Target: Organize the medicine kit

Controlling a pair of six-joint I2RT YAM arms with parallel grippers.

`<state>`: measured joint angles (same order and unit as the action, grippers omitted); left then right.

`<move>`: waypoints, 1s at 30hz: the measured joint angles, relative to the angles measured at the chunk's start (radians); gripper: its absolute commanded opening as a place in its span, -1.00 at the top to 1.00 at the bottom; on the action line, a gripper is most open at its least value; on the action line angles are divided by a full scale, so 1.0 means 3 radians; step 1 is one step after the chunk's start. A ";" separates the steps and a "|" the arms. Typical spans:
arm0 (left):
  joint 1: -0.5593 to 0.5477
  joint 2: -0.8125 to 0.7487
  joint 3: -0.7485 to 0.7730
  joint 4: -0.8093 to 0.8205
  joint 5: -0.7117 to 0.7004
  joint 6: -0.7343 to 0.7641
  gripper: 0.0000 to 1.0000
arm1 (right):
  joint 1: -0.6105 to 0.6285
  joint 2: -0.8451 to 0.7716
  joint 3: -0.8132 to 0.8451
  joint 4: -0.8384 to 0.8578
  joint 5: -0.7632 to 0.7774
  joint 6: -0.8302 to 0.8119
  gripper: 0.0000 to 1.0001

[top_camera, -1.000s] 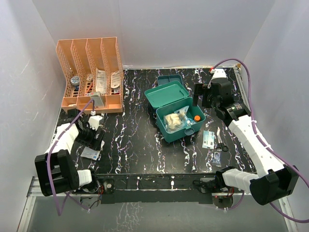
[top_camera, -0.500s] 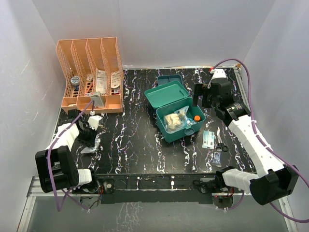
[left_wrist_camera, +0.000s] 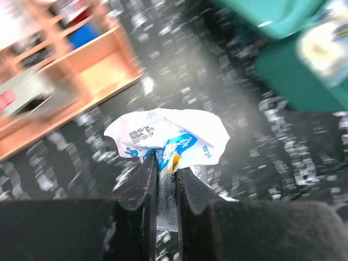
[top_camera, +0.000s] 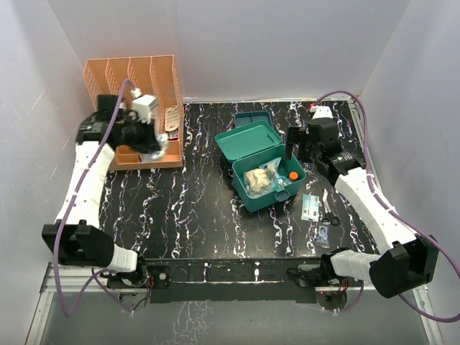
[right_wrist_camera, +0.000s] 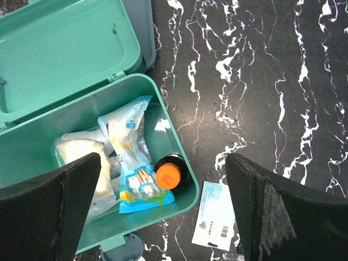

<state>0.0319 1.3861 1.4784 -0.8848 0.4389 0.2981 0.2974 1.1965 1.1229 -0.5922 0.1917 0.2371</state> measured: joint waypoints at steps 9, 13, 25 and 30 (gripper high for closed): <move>-0.1596 0.0954 0.0685 0.0459 0.0130 -0.1278 1.00 | -0.0113 0.0136 -0.0022 -0.0047 0.0417 0.0206 -0.97; -0.2059 0.1376 0.0842 0.0706 0.0226 -0.1723 1.00 | -0.0389 0.0154 -0.0023 -0.0086 0.0472 0.0273 -0.97; -0.2421 0.1549 0.0544 0.1989 0.0383 -0.3007 1.00 | -0.0679 0.0153 -0.0032 -0.0083 0.0472 0.0261 -0.97; -0.2515 0.1584 0.0295 0.2411 0.0315 -0.3534 1.00 | -0.0694 0.0144 -0.0123 -0.0029 0.0420 0.0261 -0.97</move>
<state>-0.7227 1.8614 1.5669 -0.1616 0.5335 -0.7620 0.0891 1.2396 1.0859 -0.6010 0.3176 0.3153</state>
